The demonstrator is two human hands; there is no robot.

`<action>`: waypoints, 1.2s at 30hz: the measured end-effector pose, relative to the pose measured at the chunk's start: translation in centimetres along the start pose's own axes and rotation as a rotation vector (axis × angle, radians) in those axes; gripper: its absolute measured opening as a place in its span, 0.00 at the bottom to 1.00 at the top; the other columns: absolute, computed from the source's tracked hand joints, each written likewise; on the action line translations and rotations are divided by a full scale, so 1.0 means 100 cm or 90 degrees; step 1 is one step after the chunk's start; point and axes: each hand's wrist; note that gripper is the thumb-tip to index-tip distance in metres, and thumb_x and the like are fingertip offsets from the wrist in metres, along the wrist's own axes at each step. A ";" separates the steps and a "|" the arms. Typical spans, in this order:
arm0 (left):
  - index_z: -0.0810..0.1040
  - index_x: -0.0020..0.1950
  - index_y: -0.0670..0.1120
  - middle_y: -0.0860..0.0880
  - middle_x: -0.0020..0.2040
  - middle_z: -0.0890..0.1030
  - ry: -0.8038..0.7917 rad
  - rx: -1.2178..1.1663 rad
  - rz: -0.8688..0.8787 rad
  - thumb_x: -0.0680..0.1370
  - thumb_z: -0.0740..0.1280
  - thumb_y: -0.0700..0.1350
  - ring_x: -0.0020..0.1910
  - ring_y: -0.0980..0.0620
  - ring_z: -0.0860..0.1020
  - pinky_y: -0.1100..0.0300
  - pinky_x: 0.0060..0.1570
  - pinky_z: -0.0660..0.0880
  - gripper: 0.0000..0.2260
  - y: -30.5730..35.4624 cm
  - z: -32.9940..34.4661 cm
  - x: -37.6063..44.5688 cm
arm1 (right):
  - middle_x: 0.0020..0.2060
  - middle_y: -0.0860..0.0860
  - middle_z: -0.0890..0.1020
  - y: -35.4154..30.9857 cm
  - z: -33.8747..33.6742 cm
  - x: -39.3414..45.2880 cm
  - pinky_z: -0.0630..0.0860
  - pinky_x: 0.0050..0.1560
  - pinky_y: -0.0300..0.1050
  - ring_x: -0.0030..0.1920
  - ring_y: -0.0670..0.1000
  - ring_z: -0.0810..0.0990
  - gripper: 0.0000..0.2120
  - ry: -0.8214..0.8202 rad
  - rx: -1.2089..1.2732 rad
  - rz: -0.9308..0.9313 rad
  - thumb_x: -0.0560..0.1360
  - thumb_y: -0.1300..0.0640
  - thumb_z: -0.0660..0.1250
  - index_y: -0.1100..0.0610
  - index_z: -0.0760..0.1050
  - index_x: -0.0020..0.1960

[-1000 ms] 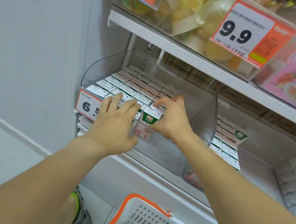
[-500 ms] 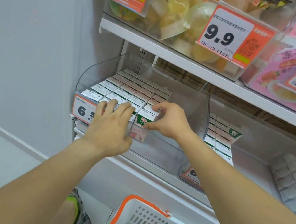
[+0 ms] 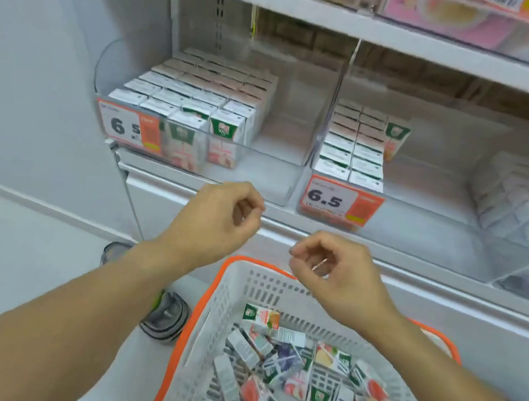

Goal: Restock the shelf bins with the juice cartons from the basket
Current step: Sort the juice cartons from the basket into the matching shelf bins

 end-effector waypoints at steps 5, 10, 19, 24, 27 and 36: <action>0.82 0.45 0.44 0.51 0.40 0.82 -0.263 -0.018 -0.167 0.77 0.68 0.41 0.40 0.53 0.79 0.60 0.45 0.76 0.03 -0.021 0.083 -0.064 | 0.42 0.42 0.83 0.111 0.013 -0.066 0.75 0.45 0.33 0.41 0.38 0.80 0.06 -0.187 -0.058 0.222 0.75 0.60 0.72 0.49 0.81 0.45; 0.79 0.46 0.45 0.48 0.44 0.80 -0.412 0.019 -0.317 0.77 0.68 0.40 0.41 0.52 0.77 0.62 0.44 0.76 0.01 -0.045 0.157 -0.139 | 0.39 0.46 0.82 0.180 0.020 -0.123 0.79 0.50 0.45 0.39 0.43 0.79 0.05 -0.291 -0.108 0.353 0.74 0.62 0.72 0.53 0.80 0.45; 0.54 0.80 0.55 0.40 0.79 0.51 -0.555 0.291 -0.423 0.77 0.69 0.43 0.72 0.38 0.67 0.50 0.67 0.69 0.36 -0.088 0.205 -0.180 | 0.59 0.51 0.78 0.234 0.023 -0.167 0.75 0.62 0.49 0.60 0.53 0.77 0.24 -0.398 -0.292 0.440 0.67 0.57 0.76 0.49 0.78 0.62; 0.59 0.78 0.51 0.38 0.75 0.62 -0.486 0.175 -0.493 0.78 0.66 0.36 0.43 0.49 0.79 0.57 0.44 0.75 0.31 -0.101 0.221 -0.190 | 0.70 0.54 0.67 0.254 0.007 -0.194 0.61 0.70 0.41 0.70 0.55 0.68 0.33 -0.500 -0.342 0.477 0.70 0.56 0.75 0.54 0.69 0.73; 0.67 0.73 0.45 0.39 0.69 0.65 -0.409 0.162 -0.480 0.77 0.66 0.34 0.49 0.42 0.77 0.52 0.53 0.73 0.25 -0.106 0.224 -0.191 | 0.70 0.56 0.64 0.262 0.019 -0.199 0.70 0.68 0.47 0.67 0.59 0.73 0.31 -0.462 -0.295 0.500 0.73 0.58 0.73 0.58 0.68 0.73; 0.76 0.58 0.44 0.44 0.58 0.76 -0.397 0.120 -0.429 0.76 0.72 0.40 0.43 0.50 0.74 0.63 0.43 0.71 0.12 -0.106 0.221 -0.180 | 0.48 0.48 0.75 0.248 0.037 -0.197 0.67 0.36 0.40 0.48 0.52 0.75 0.23 -0.472 -0.277 0.454 0.66 0.56 0.79 0.50 0.67 0.51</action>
Point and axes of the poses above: each hand's wrist, its own x-axis towards the middle knuckle, its own z-axis out of the palm, y = z × x
